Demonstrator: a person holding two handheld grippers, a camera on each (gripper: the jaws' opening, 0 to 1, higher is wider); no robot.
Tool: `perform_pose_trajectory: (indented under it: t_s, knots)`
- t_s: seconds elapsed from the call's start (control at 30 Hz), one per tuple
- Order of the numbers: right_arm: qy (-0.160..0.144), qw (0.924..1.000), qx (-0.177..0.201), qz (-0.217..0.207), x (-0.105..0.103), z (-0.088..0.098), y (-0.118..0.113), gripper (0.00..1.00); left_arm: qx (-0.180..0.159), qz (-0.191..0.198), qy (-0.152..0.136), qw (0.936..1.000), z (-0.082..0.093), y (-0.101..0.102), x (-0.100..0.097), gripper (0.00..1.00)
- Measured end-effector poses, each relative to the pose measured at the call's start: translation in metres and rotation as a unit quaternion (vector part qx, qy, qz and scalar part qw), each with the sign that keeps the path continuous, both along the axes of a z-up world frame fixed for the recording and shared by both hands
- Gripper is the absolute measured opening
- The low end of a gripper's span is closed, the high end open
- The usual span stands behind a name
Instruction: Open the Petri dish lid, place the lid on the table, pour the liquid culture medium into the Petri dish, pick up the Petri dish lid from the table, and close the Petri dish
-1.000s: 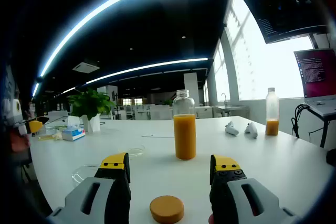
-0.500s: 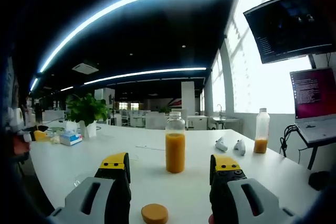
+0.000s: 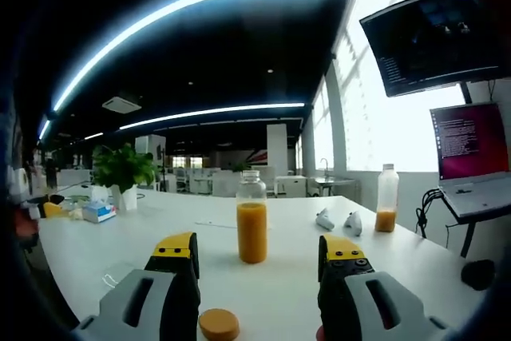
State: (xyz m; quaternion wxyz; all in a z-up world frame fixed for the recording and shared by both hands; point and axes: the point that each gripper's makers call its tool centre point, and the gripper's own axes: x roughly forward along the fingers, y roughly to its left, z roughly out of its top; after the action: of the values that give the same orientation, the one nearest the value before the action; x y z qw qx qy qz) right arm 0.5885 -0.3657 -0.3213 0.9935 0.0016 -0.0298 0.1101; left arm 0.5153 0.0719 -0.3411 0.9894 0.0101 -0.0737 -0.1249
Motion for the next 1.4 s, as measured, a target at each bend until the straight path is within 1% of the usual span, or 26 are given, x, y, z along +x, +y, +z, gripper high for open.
perform_pose_trajectory:
  t_s: [0.13, 0.2, 0.27, 0.4, 0.53, 0.57, 0.6, 0.63, 0.7, 0.83, 0.97, 1.13, 1.2, 1.4]
  knots:
    - [0.012, 0.9996, -0.019, 0.018, 0.022, -0.001, 0.007, 0.55, 0.002, -0.004, 0.003, 1.0, -0.001, -0.001, 0.001, 0.5]
    - [0.012, 0.9995, -0.021, 0.021, 0.032, 0.004, 0.009, 0.55, 0.001, -0.009, 0.002, 1.0, 0.0, -0.003, 0.001, 0.5]
    - [0.004, 0.9995, -0.021, 0.022, 0.042, 0.012, 0.012, 0.55, 0.004, -0.015, 0.005, 0.9999, -0.001, -0.006, 0.003, 0.5]
    - [0.007, 0.9985, -0.04, 0.036, 0.065, 0.019, 0.023, 0.55, 0.008, -0.021, 0.008, 0.9997, -0.002, -0.009, 0.005, 0.5]
    - [0.014, 0.9976, -0.05, 0.047, 0.1, 0.022, 0.032, 0.55, 0.01, -0.023, 0.009, 0.9996, -0.002, -0.01, 0.006, 0.5]
    - [0.011, 0.9976, -0.051, 0.046, 0.107, 0.024, 0.033, 0.55, 0.011, -0.024, 0.01, 0.9996, -0.002, -0.01, 0.006, 0.5]
    - [0.002, 0.9973, -0.058, 0.045, 0.114, 0.028, 0.034, 0.55, 0.013, -0.025, 0.011, 0.9995, -0.003, -0.011, 0.006, 0.5]
    - [0.004, 0.9968, -0.066, 0.045, 0.121, 0.028, 0.036, 0.55, 0.013, -0.026, 0.011, 0.9995, -0.003, -0.011, 0.005, 0.5]
    - [0.009, 0.9967, -0.063, 0.049, 0.136, 0.028, 0.039, 0.55, 0.013, -0.024, 0.014, 0.9995, -0.004, -0.01, 0.005, 0.5]
    - [0.02, 0.9964, -0.059, 0.057, 0.154, 0.022, 0.045, 0.55, 0.013, -0.02, 0.019, 0.9995, -0.007, -0.007, 0.005, 0.5]
    - [0.031, 0.9954, -0.068, 0.06, 0.174, 0.012, 0.051, 0.55, 0.012, -0.016, 0.021, 0.9996, -0.007, -0.004, 0.005, 0.5]
    - [0.034, 0.9952, -0.065, 0.064, 0.199, 0.005, 0.059, 0.55, 0.014, -0.017, 0.022, 0.9995, -0.006, -0.006, 0.006, 0.5]
    - [0.037, 0.9945, -0.067, 0.072, 0.205, 0.0, 0.067, 0.55, 0.015, -0.016, 0.023, 0.9995, -0.006, -0.005, 0.007, 0.5]
    - [0.044, 0.9939, -0.069, 0.073, 0.222, -0.016, 0.078, 0.55, 0.017, -0.008, 0.021, 0.9996, -0.004, 0.0, 0.008, 0.5]
